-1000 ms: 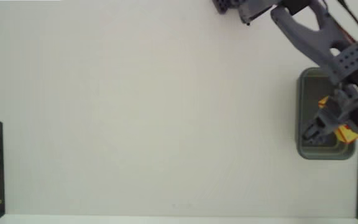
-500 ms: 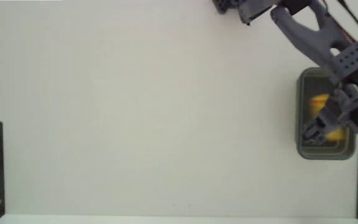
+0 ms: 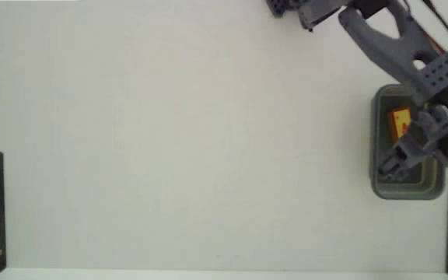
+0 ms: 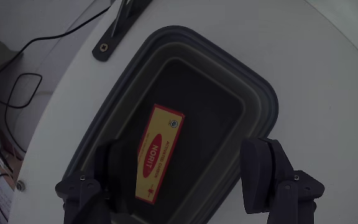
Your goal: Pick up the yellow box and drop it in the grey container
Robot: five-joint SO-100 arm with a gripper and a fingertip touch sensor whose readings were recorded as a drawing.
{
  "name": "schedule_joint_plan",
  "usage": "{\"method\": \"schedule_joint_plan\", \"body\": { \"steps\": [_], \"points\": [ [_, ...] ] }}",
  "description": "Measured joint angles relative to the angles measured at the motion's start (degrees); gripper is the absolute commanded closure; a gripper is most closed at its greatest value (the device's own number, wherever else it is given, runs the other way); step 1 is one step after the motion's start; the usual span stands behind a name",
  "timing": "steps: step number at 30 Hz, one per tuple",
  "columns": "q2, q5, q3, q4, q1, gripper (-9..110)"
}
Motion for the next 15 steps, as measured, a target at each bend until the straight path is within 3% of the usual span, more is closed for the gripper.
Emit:
{"method": "schedule_joint_plan", "body": {
  "steps": [15],
  "points": [
    [0.0, 0.0, 0.6, -0.1, 0.0, -9]
  ]
}}
